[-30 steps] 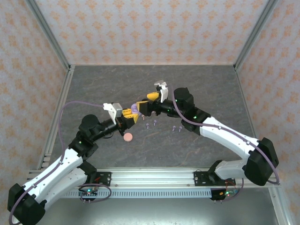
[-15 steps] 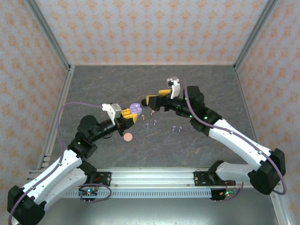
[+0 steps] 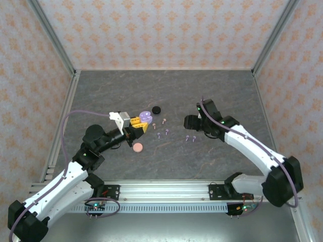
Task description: Insert the wireless bluetooth earbuds into the charging case
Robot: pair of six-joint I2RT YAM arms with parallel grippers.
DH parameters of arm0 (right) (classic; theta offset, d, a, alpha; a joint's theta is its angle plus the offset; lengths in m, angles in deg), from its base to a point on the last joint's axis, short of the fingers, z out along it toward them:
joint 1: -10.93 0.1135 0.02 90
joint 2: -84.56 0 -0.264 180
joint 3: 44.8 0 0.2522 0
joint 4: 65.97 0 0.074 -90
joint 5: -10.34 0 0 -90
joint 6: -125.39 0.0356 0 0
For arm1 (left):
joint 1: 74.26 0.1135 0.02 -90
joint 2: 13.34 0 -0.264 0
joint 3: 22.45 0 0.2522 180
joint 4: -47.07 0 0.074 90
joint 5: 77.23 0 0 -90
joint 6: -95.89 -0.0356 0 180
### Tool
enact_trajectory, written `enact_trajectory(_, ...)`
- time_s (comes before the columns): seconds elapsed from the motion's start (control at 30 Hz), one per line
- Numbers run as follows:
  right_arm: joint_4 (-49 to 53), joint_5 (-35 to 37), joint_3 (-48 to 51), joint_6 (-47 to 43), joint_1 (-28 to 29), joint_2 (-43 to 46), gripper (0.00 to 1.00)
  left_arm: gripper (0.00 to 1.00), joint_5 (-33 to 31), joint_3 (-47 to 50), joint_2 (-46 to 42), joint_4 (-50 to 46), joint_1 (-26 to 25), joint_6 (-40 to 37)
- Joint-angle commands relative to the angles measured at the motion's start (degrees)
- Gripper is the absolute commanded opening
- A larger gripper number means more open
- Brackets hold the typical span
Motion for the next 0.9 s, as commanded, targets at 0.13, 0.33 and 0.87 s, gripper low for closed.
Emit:
enact_trajectory(0.13,5.75,-0.69,-1.86,-2.44,-2.07,-12.06,0.55,0.0,-0.88,0.62,0.05,3.61,-1.01,-0.32)
enact_trajectory(0.33,4.81,0.52,-2.7,-1.79,-2.13,-18.26,0.49,0.0,-1.54,0.5,0.0,2.67,-1.06,-0.63)
enact_trajectory(0.87,3.21,1.14,-3.03,-1.6,-2.16,-23.05,0.38,0.0,-1.89,0.46,0.05,2.15,-1.04,-0.84)
